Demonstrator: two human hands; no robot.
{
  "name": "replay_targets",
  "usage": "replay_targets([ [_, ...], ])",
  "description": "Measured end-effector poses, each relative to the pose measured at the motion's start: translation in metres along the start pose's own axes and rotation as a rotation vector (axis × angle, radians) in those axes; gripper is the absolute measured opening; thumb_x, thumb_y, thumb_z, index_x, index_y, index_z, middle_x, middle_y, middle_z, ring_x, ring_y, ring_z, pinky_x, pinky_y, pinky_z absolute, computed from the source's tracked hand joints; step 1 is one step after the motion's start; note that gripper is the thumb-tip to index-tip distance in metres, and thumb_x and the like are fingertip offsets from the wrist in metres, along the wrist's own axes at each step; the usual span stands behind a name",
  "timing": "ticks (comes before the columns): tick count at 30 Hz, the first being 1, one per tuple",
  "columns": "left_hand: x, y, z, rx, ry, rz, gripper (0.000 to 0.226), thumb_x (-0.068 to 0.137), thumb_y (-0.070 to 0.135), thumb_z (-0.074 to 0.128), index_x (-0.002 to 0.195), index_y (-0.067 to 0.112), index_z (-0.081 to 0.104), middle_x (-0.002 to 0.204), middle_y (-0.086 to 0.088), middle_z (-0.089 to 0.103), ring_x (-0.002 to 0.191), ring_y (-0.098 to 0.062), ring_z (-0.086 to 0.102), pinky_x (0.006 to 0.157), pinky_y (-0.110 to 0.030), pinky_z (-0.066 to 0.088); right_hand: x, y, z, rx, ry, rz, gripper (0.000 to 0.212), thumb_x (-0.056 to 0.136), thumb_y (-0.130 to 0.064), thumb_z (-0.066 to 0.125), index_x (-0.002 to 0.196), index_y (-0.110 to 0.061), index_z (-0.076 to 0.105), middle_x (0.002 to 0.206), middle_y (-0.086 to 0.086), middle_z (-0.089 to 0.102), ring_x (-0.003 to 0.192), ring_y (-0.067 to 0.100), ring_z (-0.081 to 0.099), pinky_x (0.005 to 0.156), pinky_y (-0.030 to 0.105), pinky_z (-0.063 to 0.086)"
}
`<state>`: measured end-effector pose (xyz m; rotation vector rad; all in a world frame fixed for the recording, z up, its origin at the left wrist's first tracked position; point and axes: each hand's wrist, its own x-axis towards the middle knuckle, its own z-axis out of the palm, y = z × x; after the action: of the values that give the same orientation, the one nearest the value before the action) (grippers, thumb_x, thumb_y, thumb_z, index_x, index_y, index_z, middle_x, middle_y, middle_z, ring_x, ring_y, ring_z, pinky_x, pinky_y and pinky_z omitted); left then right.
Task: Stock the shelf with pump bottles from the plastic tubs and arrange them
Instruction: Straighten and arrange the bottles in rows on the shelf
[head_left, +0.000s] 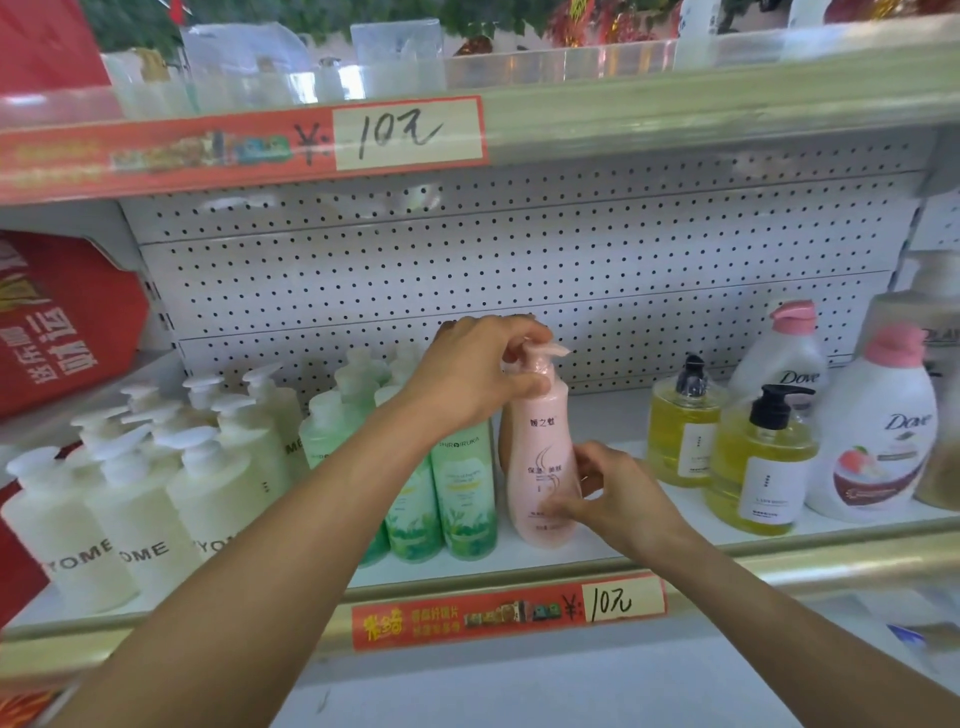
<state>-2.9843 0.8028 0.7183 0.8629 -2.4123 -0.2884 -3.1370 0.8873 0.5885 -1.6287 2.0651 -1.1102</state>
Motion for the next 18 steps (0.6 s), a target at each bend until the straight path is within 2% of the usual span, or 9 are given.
replay_targets([
  [3, 0.003, -0.001, 0.001, -0.023, 0.022, -0.005, 0.043, 0.076, 0.033, 0.079, 0.118, 0.031, 0.068, 0.096, 0.011, 0.068, 0.094, -0.009, 0.063, 0.094, -0.029, 0.047, -0.001, 0.001, 0.002, 0.003, 0.007, -0.001, 0.051, 0.069, -0.038, 0.084, 0.111, -0.022, 0.060, 0.101, -0.010, 0.070, 0.085, 0.006, 0.065, 0.079, 0.032, 0.056],
  [8, 0.010, 0.000, 0.000, -0.103, 0.023, -0.022, 0.027, 0.082, 0.046, 0.073, 0.104, 0.030, 0.074, 0.106, 0.008, 0.074, 0.093, -0.006, 0.066, 0.092, -0.026, 0.047, -0.002, 0.001, 0.003, 0.006, 0.011, 0.001, 0.052, 0.069, -0.039, 0.084, 0.113, -0.023, 0.059, 0.102, -0.011, 0.069, 0.084, 0.005, 0.065, 0.079, 0.030, 0.057],
  [10, 0.011, 0.002, 0.000, -0.103, 0.030, -0.023, 0.025, 0.082, 0.047, 0.072, 0.099, 0.030, 0.075, 0.103, 0.007, 0.074, 0.092, -0.006, 0.066, 0.090, -0.025, 0.047, -0.003, 0.001, 0.003, 0.009, 0.011, 0.002, 0.052, 0.070, -0.039, 0.084, 0.112, -0.022, 0.059, 0.101, -0.011, 0.069, 0.084, 0.004, 0.065, 0.078, 0.028, 0.056],
  [13, 0.011, 0.002, 0.001, -0.091, 0.042, -0.036, 0.023, 0.082, 0.048, 0.072, 0.097, 0.032, 0.074, 0.097, 0.008, 0.074, 0.090, -0.007, 0.065, 0.086, -0.024, 0.046, -0.004, 0.000, 0.003, 0.014, 0.015, 0.006, 0.051, 0.070, -0.037, 0.084, 0.112, -0.023, 0.059, 0.099, -0.012, 0.068, 0.084, 0.003, 0.064, 0.077, 0.027, 0.056],
  [18, 0.010, 0.005, -0.001, -0.042, 0.048, -0.056, 0.026, 0.082, 0.051, 0.070, 0.099, 0.032, 0.073, 0.103, 0.008, 0.074, 0.097, -0.011, 0.065, 0.091, -0.029, 0.047, -0.004, 0.000, 0.004, 0.014, 0.023, 0.011, 0.051, 0.070, -0.035, 0.084, 0.113, -0.021, 0.060, 0.100, -0.011, 0.069, 0.086, 0.005, 0.064, 0.079, 0.029, 0.056],
])
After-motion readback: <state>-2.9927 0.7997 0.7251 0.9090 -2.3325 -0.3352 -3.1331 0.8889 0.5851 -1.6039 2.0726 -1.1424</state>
